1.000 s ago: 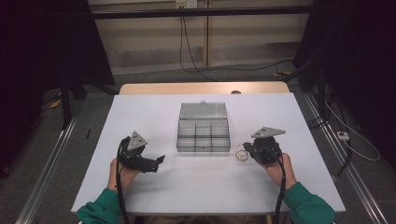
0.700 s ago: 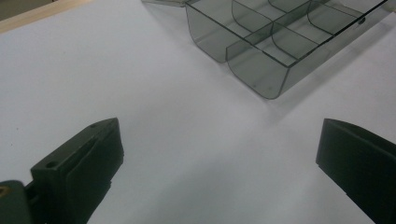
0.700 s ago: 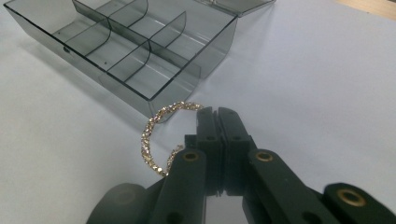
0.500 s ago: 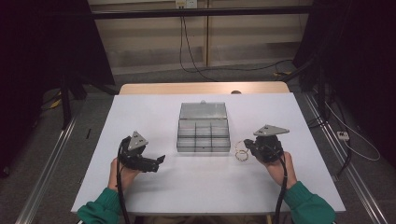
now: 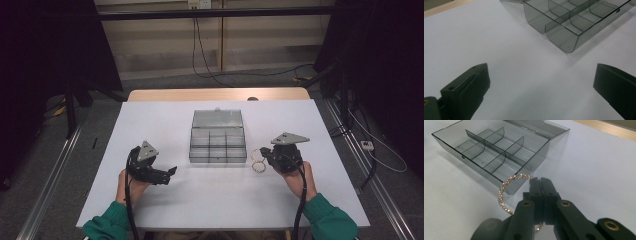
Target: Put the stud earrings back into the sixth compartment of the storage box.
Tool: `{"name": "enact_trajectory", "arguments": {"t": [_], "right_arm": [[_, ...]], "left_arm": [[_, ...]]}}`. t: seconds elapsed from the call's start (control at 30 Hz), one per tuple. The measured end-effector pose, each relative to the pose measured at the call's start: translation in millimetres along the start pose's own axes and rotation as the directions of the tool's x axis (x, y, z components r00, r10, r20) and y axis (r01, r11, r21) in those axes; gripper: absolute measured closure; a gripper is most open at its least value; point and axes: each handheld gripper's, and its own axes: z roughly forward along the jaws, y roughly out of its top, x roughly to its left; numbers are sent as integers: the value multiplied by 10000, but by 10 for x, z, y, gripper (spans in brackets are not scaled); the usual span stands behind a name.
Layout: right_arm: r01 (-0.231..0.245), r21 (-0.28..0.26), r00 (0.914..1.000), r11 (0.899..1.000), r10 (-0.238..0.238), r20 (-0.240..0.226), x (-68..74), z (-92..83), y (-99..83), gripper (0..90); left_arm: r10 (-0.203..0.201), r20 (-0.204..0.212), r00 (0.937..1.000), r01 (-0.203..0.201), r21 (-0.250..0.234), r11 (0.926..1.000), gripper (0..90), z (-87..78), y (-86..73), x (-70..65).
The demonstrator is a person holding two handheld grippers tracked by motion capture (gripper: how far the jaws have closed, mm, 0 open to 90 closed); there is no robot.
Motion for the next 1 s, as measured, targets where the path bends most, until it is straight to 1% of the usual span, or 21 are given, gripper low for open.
{"name": "enact_trajectory", "arguments": {"t": [0.03,0.27,0.47,0.7,1.0], "right_arm": [[-3,-10,10000,10000,3,8,0,-1,1,890],[35,-219,10000,9998,-33,91,4,-17,43,891],[-41,-326,9999,9995,44,104,-5,-5,76,890],[38,-441,10000,9990,-35,60,27,23,131,890],[53,-597,10000,9982,-51,19,47,47,198,890]], "left_arm": [[59,3,10000,-59,15,10000,3,-1,2,2],[49,18,10000,-49,-74,10000,3,13,9,-7],[110,28,9999,-110,-2,9999,3,17,14,-8],[121,-6,9999,-121,-50,9999,3,18,13,-17],[158,36,9999,-158,69,9999,3,21,14,-16]]}}
